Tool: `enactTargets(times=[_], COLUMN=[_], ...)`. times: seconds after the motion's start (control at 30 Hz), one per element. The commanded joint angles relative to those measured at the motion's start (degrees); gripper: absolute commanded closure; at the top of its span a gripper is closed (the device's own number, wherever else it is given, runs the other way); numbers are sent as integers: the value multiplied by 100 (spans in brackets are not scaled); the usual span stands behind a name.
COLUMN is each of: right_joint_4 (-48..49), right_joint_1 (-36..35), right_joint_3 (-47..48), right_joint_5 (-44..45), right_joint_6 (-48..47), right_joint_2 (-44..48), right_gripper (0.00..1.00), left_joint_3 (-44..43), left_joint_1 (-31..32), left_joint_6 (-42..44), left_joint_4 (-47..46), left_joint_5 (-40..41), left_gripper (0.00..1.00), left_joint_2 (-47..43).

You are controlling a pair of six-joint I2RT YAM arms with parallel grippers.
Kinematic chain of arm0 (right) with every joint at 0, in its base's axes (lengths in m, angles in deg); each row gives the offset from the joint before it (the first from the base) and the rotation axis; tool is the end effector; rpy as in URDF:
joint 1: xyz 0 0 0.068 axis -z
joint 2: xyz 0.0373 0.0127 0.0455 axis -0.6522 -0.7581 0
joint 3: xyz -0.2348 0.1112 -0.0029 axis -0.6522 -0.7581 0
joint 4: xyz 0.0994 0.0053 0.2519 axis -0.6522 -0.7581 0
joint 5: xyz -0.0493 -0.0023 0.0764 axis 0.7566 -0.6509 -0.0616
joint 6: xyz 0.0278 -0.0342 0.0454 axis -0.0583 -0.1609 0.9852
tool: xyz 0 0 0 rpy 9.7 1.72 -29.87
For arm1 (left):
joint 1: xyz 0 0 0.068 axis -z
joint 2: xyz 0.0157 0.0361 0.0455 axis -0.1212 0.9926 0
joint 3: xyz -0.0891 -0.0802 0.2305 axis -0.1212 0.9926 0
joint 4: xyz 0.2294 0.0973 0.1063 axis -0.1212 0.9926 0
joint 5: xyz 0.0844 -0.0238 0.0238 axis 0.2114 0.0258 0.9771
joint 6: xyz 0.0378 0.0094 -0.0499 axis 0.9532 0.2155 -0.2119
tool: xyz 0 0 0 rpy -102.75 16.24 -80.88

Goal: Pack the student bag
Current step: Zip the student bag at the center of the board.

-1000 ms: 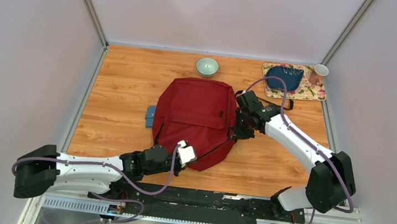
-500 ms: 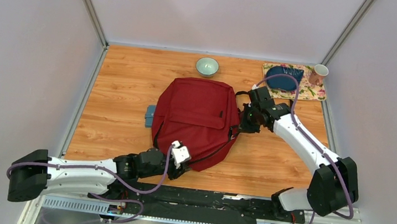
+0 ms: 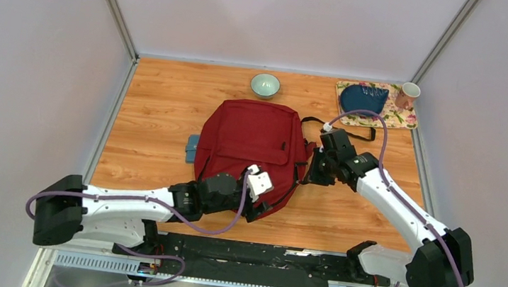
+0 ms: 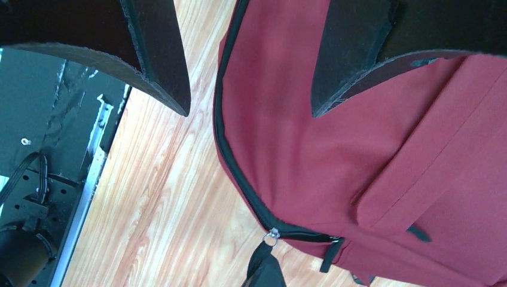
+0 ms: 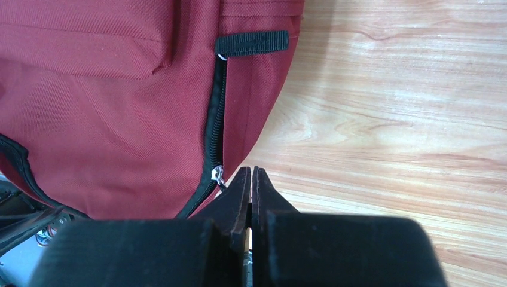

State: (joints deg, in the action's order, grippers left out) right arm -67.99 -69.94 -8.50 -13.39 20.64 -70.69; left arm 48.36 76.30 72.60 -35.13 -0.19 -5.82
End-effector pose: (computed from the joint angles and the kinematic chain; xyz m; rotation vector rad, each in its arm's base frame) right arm 0.2210 0.1278 0.2187 0.0303 2.7027 0.4429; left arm 0.0969 -0.2440 0.2079 1.0445 1.6881 -0.7377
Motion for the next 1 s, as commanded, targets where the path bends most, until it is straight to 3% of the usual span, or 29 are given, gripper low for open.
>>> enactTargets(times=[0.0, 0.43, 0.47, 0.57, 0.67, 0.7, 0.97], right_joint_4=[192, 183, 183, 174, 209, 227, 253], right_joint_1=[-21, -47, -39, -56, -56, -56, -30], right_joint_3=[-121, -218, -209, -200, -183, -165, 370], right_joint_5=[-82, -196, -197, -223, -232, -223, 409], right_joint_6=[-15, 64, 47, 55, 55, 55, 46], right_joint_2=[304, 753, 762, 788, 779, 753, 261], right_gripper=[100, 100, 100, 100, 100, 100, 100], left_joint_3=[-438, -974, -992, -1010, -1019, -1019, -632], left_joint_1=[0, 0, -8, 0, 0, 0, 9], left_joint_6=[191, -29, -37, -81, -116, -125, -362], left_joint_4=[-411, -992, -983, -939, -790, -720, -763], left_joint_5=[-281, -704, -608, -363, -107, -71, -325], left_gripper=[20, 20, 24, 51, 95, 100, 100], left_joint_2=[742, 2070, 2149, 2254, 2342, 2369, 2194])
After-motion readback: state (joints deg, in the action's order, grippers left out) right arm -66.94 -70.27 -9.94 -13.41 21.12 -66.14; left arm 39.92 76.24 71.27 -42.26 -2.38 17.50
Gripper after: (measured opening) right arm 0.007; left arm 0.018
